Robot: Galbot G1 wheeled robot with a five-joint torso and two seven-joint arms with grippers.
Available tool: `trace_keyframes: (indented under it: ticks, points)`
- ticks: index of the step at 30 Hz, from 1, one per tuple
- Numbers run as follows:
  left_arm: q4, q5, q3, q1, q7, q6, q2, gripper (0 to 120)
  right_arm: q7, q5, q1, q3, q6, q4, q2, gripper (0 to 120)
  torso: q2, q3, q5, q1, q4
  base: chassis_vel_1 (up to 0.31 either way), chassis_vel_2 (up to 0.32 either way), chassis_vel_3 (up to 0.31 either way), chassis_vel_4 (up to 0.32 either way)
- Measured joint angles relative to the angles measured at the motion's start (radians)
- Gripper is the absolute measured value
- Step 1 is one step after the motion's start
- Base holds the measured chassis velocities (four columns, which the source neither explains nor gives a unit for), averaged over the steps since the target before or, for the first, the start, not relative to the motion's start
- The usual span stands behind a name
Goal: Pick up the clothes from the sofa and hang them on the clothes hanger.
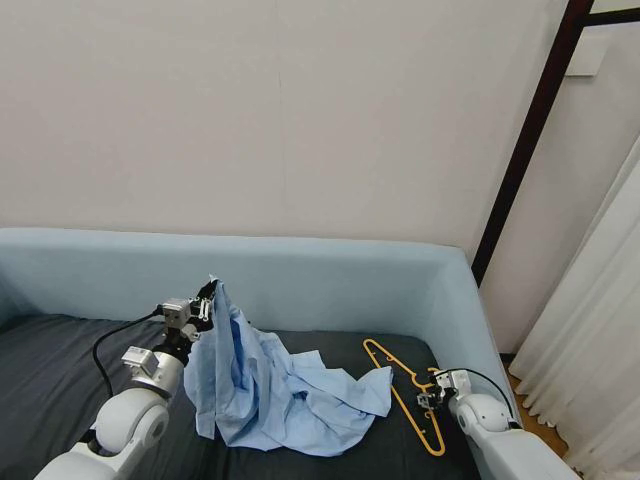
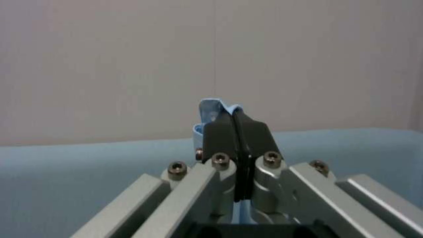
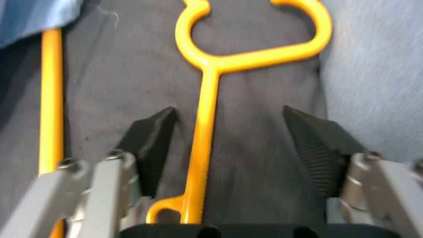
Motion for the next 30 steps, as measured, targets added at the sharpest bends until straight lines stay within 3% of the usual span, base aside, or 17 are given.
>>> trace_keyframes:
  ticks: [2, 4, 14, 20, 25, 27, 29, 30]
  points:
    - [-0.006, 0.000, -0.003, 0.006, -0.002, 0.000, 0.000, 0, -0.017, -0.008, -0.001, 0.005, 0.005, -0.015, 0.005, 52, 0.000, 0.000, 0.0000, 0.000, 0.0000, 0.000, 0.000, 0.000, 0.000]
    - [-0.007, 0.000, -0.005, 0.009, -0.002, 0.000, 0.001, 0, -0.024, -0.013, -0.002, 0.007, 0.008, -0.020, 0.009, 48, 0.000, 0.000, 0.0000, 0.000, 0.0001, 0.000, 0.000, 0.000, 0.000]
    - [-0.016, 0.001, -0.014, 0.021, -0.005, -0.002, 0.005, 0, -0.030, -0.068, -0.019, 0.006, 0.018, -0.013, 0.018, 8, 0.000, 0.000, 0.0000, 0.000, 0.0001, 0.000, 0.000, 0.000, 0.000]
    - [-0.013, 0.001, -0.010, 0.017, -0.005, -0.003, 0.006, 0, 0.030, -0.118, -0.034, -0.006, 0.049, 0.033, 0.000, 5, 0.000, 0.000, 0.0001, 0.000, -0.0002, 0.000, 0.000, 0.000, 0.000]
    - [-0.014, 0.001, -0.006, 0.014, -0.006, -0.004, 0.003, 0, 0.085, -0.169, -0.045, 0.004, 0.157, 0.160, -0.044, 5, 0.000, 0.000, 0.0001, 0.000, -0.0001, 0.000, 0.000, 0.000, 0.000]
    - [-0.023, 0.000, -0.007, 0.019, -0.006, -0.004, 0.002, 0, 0.091, -0.144, -0.077, 0.016, 0.219, 0.319, -0.103, 5, 0.000, 0.000, -0.0002, 0.000, 0.0011, 0.000, 0.000, 0.000, 0.000]
    - [-0.029, -0.003, -0.011, 0.022, -0.007, -0.004, 0.002, 0, 0.069, -0.157, -0.137, 0.025, 0.281, 0.479, -0.179, 5, 0.000, 0.000, -0.0002, 0.000, 0.0004, 0.000, 0.000, 0.000, 0.000]
    - [-0.029, -0.003, -0.011, 0.022, -0.007, -0.004, 0.002, 0, 0.069, -0.157, -0.137, 0.025, 0.281, 0.479, -0.179, 5, 0.000, 0.000, -0.0002, 0.000, 0.0004, 0.000, 0.000, 0.000, 0.000]
